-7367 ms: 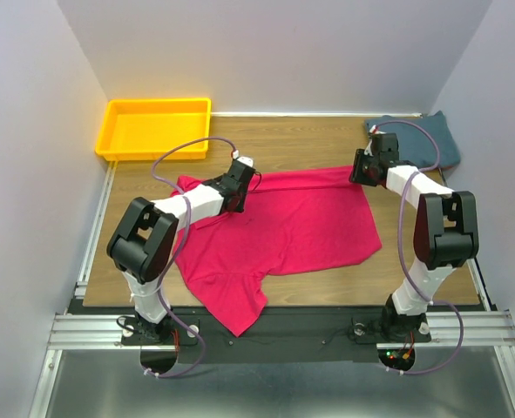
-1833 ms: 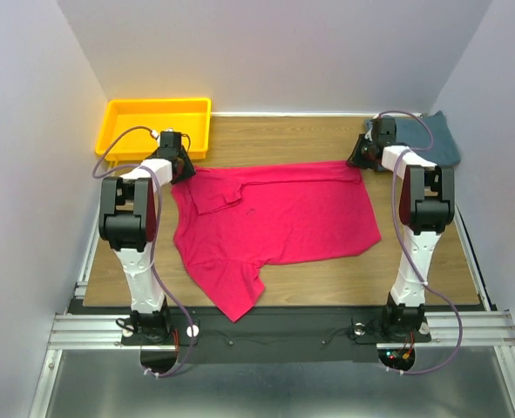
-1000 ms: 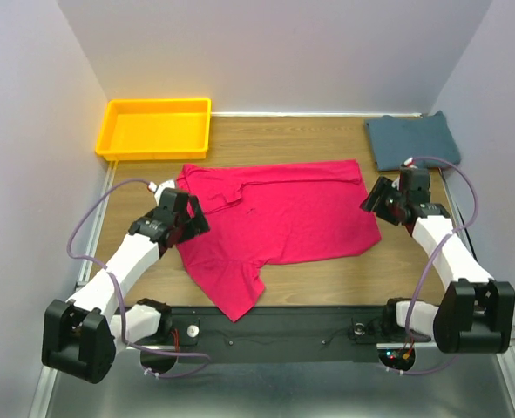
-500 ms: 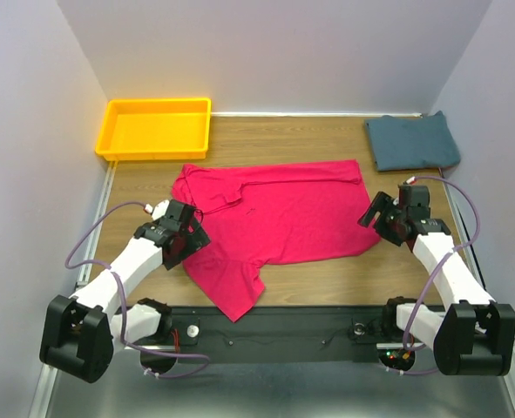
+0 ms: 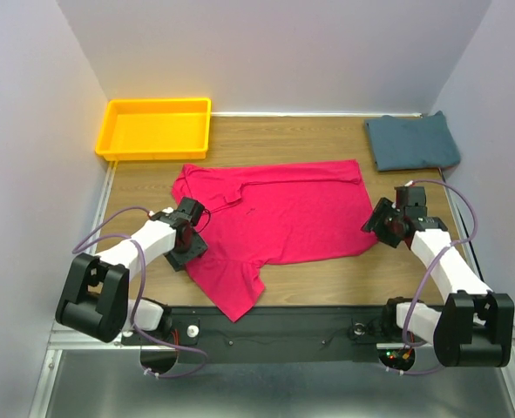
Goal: Fold and stack the t-shirts
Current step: Fold the tshirt
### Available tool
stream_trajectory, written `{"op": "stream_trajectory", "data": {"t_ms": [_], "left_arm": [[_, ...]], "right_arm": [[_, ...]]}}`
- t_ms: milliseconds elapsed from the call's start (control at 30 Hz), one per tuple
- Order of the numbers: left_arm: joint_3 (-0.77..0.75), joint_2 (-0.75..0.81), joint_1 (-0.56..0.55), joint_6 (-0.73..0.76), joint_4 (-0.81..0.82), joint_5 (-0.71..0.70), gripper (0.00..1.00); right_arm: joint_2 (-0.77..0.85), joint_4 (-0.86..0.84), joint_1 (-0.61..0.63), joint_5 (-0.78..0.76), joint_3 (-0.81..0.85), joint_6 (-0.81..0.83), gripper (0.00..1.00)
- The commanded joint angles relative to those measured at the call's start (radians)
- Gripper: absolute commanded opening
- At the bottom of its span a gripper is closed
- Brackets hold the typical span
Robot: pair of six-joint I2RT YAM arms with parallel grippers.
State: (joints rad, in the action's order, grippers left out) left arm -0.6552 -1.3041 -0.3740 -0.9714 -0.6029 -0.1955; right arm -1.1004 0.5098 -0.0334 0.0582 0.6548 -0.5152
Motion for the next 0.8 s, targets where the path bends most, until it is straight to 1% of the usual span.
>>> {"op": "stream_trajectory", "data": {"t_ms": [0,33,67,100,133,333,367,400,433,567,600,633,700,767], "left_arm": [[-0.015,-0.018,-0.005,-0.026,-0.031,-0.010,0.65],[-0.017,-0.018,-0.005,-0.018,-0.028,-0.002,0.62],[-0.018,-0.018,-0.005,-0.010,-0.025,0.004,0.60],[-0.020,-0.018,-0.005,-0.006,-0.020,0.010,0.56],[-0.018,-0.018,-0.005,-0.001,-0.011,0.024,0.54],[0.005,-0.003,-0.003,0.043,0.026,0.064,0.52],[0.008,0.003,-0.005,0.056,0.029,0.062,0.46],[0.009,0.005,-0.005,0.056,0.034,0.061,0.46],[0.012,0.006,-0.005,0.066,0.040,0.054,0.39],[0.029,0.015,-0.005,0.095,0.049,0.056,0.34],[0.032,0.020,-0.005,0.103,0.052,0.057,0.31],[0.032,0.023,-0.003,0.112,0.057,0.057,0.31],[0.034,0.031,-0.005,0.123,0.060,0.060,0.30],[0.031,0.040,-0.003,0.137,0.066,0.061,0.30]], "right_arm": [[-0.012,0.004,-0.007,-0.009,-0.014,-0.019,0.60],[-0.010,0.004,-0.007,-0.003,-0.020,-0.028,0.58],[-0.009,0.006,-0.007,-0.003,-0.023,-0.032,0.58],[-0.007,0.007,-0.007,-0.004,-0.026,-0.034,0.57],[-0.004,0.010,-0.007,-0.006,-0.030,-0.040,0.56],[-0.015,0.044,-0.007,-0.052,-0.029,-0.078,0.56],[-0.024,0.047,-0.007,-0.052,-0.027,-0.085,0.56],[-0.036,0.050,-0.007,-0.052,-0.029,-0.091,0.56],[-0.055,0.049,-0.007,-0.052,-0.032,-0.104,0.56],[-0.094,0.041,-0.007,-0.052,-0.038,-0.128,0.55],[-0.098,0.038,-0.007,-0.061,-0.034,-0.125,0.54],[-0.099,0.035,-0.007,-0.096,-0.032,-0.115,0.52],[-0.105,0.035,-0.007,-0.109,-0.026,-0.106,0.49],[-0.108,0.032,-0.007,-0.124,-0.024,-0.114,0.43]]}}
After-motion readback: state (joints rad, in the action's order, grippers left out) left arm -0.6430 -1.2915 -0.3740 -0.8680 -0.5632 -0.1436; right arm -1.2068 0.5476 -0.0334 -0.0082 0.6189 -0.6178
